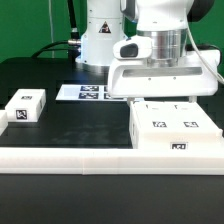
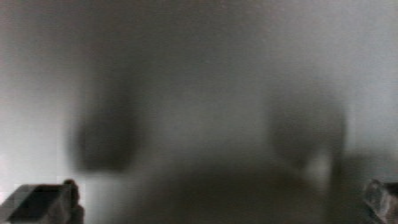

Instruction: Assemble cabinet

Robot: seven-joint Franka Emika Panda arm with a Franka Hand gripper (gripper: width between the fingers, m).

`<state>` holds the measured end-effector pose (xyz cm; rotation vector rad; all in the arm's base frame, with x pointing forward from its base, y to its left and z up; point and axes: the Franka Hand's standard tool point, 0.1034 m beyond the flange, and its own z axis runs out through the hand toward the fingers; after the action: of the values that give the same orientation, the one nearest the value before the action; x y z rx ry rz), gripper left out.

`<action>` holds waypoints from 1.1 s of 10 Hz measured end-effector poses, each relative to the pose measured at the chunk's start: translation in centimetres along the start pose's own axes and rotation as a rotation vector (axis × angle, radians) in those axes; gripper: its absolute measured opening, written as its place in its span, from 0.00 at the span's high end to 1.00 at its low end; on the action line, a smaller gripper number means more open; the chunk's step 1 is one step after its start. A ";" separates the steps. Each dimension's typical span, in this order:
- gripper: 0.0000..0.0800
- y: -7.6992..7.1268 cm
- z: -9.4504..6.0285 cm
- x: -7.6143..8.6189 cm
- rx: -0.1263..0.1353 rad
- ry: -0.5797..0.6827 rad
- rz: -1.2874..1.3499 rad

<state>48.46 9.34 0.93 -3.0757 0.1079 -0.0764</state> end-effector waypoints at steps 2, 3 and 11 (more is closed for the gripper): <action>0.00 -0.1 0.0 0.0 0.000 0.000 -0.007; 0.00 -0.1 0.0 0.0 0.000 0.000 -0.008; 0.00 1.3 0.3 0.4 -0.010 0.002 -0.055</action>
Offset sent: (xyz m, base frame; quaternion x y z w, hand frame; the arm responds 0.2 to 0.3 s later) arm 0.0000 0.0000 0.0000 0.0000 0.0000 0.0000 1.0000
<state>48.78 8.07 0.60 -3.0886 0.0243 -0.0820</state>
